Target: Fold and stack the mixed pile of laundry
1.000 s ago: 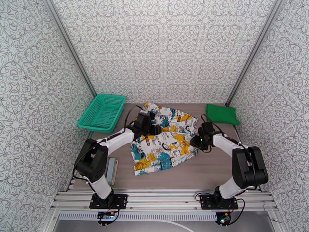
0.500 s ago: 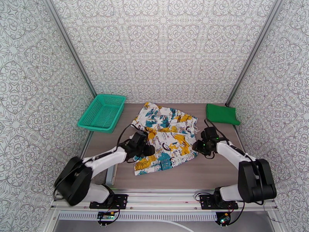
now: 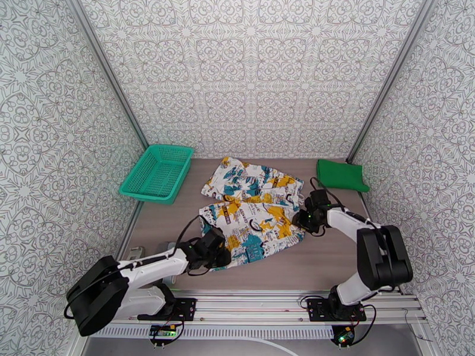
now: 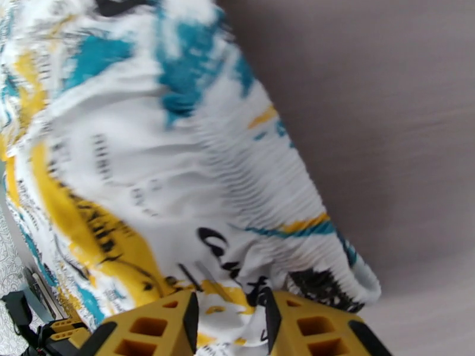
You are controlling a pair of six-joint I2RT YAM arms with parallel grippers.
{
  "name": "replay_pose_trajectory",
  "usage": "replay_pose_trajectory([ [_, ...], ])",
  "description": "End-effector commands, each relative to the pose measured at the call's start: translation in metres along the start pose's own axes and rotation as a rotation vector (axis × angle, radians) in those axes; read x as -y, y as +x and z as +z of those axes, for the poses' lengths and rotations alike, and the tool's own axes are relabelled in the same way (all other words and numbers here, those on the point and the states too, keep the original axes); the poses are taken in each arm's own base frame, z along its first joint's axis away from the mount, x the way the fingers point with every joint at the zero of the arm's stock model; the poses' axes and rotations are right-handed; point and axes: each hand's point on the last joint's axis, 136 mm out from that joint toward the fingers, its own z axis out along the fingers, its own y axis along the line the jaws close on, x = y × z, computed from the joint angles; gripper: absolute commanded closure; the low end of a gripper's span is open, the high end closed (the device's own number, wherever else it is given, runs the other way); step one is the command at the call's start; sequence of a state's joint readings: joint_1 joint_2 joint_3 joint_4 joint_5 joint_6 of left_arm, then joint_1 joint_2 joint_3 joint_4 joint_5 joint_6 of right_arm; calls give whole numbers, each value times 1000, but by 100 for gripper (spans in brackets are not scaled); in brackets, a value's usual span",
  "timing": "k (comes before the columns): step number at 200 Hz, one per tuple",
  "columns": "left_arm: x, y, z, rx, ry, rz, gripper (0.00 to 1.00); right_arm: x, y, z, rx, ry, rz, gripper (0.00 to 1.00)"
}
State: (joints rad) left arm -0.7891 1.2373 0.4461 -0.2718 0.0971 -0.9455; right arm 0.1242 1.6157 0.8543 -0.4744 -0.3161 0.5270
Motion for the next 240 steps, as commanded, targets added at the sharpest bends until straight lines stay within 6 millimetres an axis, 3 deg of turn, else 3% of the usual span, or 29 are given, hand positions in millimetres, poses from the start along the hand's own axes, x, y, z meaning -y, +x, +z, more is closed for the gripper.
replay_pose_trajectory([
  [1,-50,23,1,-32,-150,-103,75,21,2,5,6,61,20,63],
  [42,-75,27,-12,-25,-176,-178,76,30,4,-7,19,91,36,62],
  [70,-77,23,-22,-10,-155,-188,74,41,12,-7,3,122,36,62],
  [92,-58,10,-35,22,-92,-151,67,35,17,-15,1,91,32,62],
  [127,-20,-21,-62,76,-24,-62,59,11,6,-51,60,39,-10,62],
  [149,-6,-37,-61,88,-7,-25,59,-7,0,-64,81,11,-42,62],
  [173,2,-60,-46,99,15,-17,64,-20,-5,-54,77,-30,-46,62],
  [197,-2,-80,-24,97,1,-31,72,-22,-14,-31,60,-49,-15,62],
  [214,-11,-82,-9,82,-27,-47,76,-14,-15,-14,40,-26,7,64],
  [240,-35,-70,2,56,-81,-100,80,16,-7,1,19,38,66,64],
])
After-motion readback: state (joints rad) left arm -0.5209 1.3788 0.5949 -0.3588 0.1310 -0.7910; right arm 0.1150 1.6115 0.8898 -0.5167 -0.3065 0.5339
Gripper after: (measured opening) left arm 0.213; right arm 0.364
